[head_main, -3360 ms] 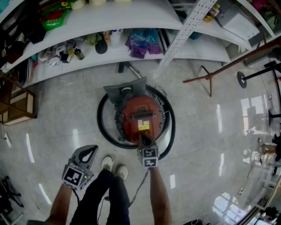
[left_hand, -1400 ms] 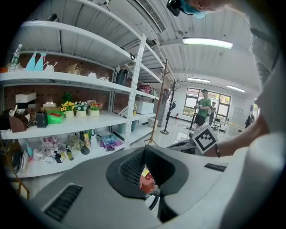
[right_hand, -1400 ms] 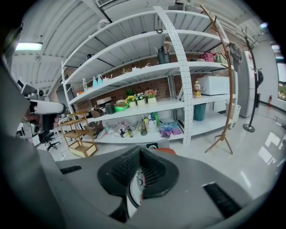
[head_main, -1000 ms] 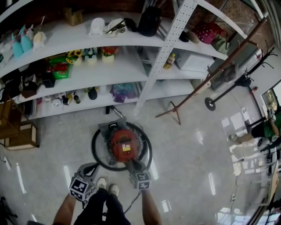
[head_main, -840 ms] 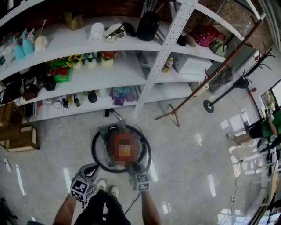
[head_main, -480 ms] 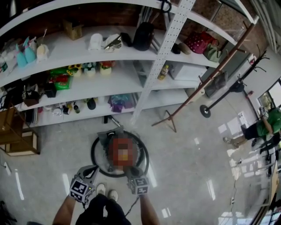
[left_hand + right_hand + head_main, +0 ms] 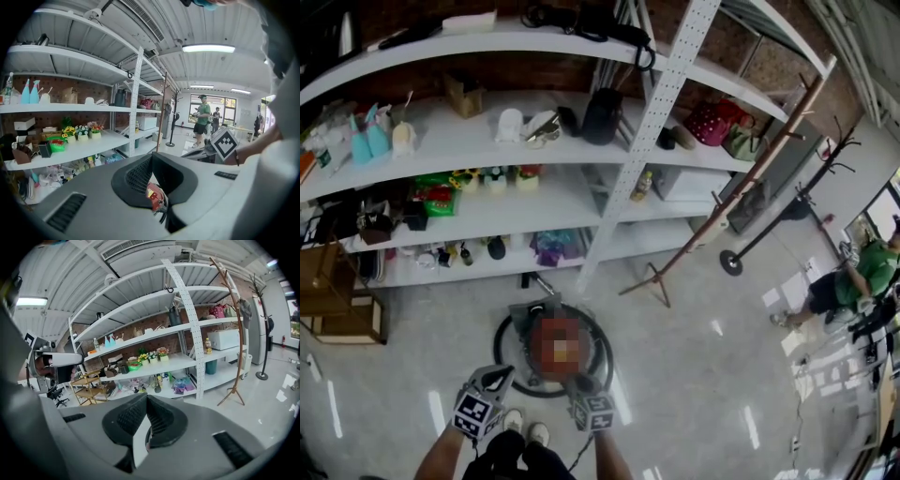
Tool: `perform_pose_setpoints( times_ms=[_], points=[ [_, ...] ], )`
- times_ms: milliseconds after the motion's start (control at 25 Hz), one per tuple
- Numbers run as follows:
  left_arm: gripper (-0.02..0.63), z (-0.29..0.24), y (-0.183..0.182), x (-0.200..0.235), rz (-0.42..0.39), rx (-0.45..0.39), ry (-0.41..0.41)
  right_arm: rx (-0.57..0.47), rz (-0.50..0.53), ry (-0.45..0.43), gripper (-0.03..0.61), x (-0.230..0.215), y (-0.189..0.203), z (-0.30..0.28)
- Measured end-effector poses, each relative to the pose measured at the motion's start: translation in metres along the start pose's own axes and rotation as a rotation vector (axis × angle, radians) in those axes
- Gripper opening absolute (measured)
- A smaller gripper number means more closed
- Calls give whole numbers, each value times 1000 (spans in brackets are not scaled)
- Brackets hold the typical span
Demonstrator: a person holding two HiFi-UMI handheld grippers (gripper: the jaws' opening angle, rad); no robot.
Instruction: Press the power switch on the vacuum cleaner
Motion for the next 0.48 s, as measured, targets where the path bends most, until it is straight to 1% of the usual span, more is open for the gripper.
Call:
perform_pose_setpoints(
  times_ms=[160, 280, 480],
  points=[
    [9, 5, -6, -5, 3, -11, -2, -22, 22, 9, 9, 2, -9, 11],
    [9, 9, -8, -9, 4, -17, -5, -30, 24, 6, 9, 4, -23, 23],
    [9, 17, -17, -13, 2, -34, -2, -58, 36, 26, 9, 9, -45, 40]
  ],
)
Point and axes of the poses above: the fingertips, and each gripper's own axes: z backward along the fingers, x to its left, y out of its underside, the point moved 9 cm from there along z, backward along the fingers, and after that the axes turned 12 degrees about z, right-handed, at the moved point
